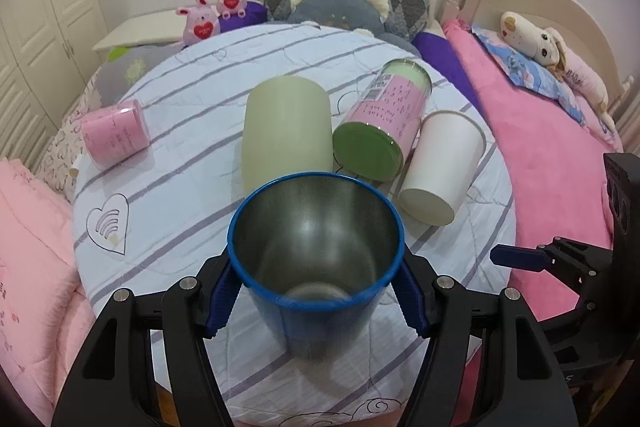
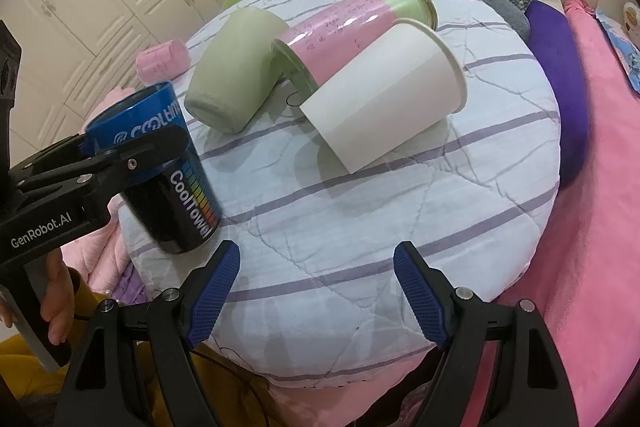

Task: Flip cup upright
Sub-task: 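Turn the held blue cup open end up with the right gripper, then lower the blue cup upright onto the table and open the right gripper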

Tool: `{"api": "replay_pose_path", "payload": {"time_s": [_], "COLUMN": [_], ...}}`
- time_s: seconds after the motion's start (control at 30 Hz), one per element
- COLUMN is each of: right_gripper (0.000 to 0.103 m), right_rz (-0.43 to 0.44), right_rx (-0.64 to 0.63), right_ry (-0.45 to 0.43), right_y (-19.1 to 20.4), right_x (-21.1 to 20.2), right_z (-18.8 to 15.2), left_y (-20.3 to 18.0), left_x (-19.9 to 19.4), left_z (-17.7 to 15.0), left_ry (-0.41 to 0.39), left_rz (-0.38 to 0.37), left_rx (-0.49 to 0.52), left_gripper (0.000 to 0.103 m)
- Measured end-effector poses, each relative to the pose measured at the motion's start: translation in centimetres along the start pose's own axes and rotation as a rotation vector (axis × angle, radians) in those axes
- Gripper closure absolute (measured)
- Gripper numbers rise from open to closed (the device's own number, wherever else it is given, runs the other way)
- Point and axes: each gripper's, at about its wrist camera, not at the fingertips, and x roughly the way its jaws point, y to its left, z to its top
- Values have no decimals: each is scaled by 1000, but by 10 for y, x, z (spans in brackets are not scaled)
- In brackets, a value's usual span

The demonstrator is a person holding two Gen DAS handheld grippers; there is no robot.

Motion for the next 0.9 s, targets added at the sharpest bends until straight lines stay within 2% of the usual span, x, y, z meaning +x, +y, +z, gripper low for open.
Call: {"api": "replay_pose_path", "payload": {"time_s": [0.23, 0.4, 0.5, 0.57, 0.6, 0.63, 0.73, 0.9], "right_gripper": [22, 22, 22, 22, 22, 22, 22, 22], "right_rz": [-10, -16, -15, -13, -14, -15, -13, -12], "right_rx": [-8, -12, -9, -8, -6, -4, 0, 0], "right_ry": [-15, -10, -3, 3, 6, 7, 12, 10], "right_y": [5, 7, 6, 6, 6, 6, 6, 8], "right_x": [-4, -3, -2, -1, 0, 0, 1, 0], "right_z": [0, -1, -2, -3, -3, -3, -3, -3], "left_y": [-2, 1, 2, 1, 0, 0, -2, -3], "left_x": [-5, -3, 0, -1, -2, -4, -11, -10], "left_z": [3, 4, 4, 4, 4, 4, 2, 1], "left_ry": [-21, -6, 4, -6, -17, -33, -68, -61], "left_rz": [8, -17, -7, 20, 29, 33, 44, 49], "left_rx": [0, -18, -17, -2, 4, 8, 22, 38], "left_gripper": [35, 35, 34, 23, 14, 10, 9, 9]}}
